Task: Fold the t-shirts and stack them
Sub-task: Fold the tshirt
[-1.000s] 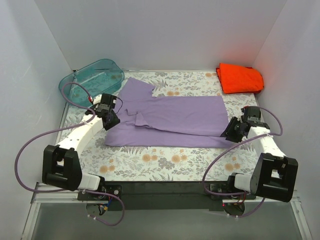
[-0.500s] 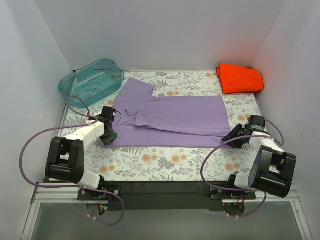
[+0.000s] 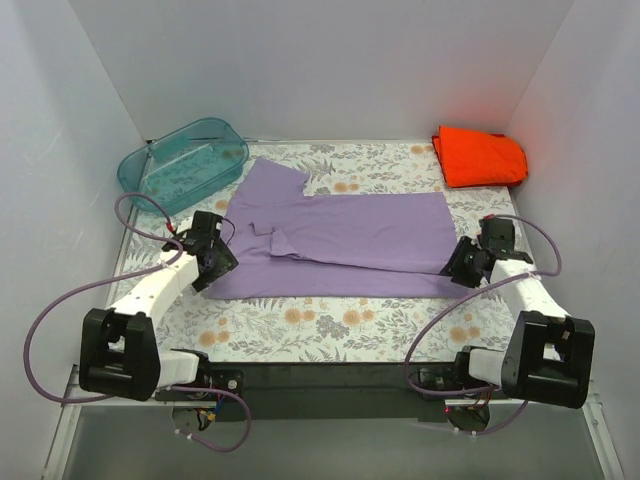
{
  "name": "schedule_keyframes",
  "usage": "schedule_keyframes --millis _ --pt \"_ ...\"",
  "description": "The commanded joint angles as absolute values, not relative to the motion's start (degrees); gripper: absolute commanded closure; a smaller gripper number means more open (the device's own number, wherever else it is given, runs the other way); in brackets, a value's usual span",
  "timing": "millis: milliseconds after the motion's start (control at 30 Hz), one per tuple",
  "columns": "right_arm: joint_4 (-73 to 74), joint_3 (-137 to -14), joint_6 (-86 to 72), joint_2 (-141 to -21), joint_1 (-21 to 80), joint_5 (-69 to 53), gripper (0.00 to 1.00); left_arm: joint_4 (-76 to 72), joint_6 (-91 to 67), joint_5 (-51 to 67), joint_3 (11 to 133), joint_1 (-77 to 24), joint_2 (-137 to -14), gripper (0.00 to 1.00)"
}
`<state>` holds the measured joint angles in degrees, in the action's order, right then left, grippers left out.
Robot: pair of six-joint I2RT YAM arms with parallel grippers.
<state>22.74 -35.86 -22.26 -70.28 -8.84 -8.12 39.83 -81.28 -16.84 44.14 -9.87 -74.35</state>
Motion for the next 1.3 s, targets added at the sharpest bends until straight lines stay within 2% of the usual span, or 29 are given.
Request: schedule_keyframes --millis 0,267,500,633,833,867,1267 --pt "24.17 -40.6 -18.72 -70.04 -1.25 -1.08 0.55 37.45 -78.84 -13.89 45.36 -9.58 -69.71 0.34" --pt "22.06 -46.05 -16.44 -75.92 18.53 2.63 0.52 32.88 -75.76 -6.95 42.45 -11.77 -68.2 0.34" --pt "21.62 -50.53 -16.61 -82.17 30.66 5.98 0.5 31.91 -79.36 -7.56 46.75 -23.53 -73.64 0.34" --pt "20.92 -51.68 -18.8 -85.24 33.31 5.28 0.52 32.78 -80.86 -7.47 49.39 -27.59 -78.74 0.4" --pt "18.28 -52.12 -22.58 -87.62 35.42 4.31 0.64 34.1 -82.09 -6.86 55.72 -32.69 -85.51 0.48" --pt "17.76 -52.03 -22.85 -87.97 35.51 4.31 0.66 34.01 -82.09 -6.77 56.42 -33.39 -86.3 0.52" --pt "16.17 -52.73 -24.26 -91.05 35.51 6.15 0.66 37.88 -82.18 -6.59 60.73 -38.49 -96.77 0.55"
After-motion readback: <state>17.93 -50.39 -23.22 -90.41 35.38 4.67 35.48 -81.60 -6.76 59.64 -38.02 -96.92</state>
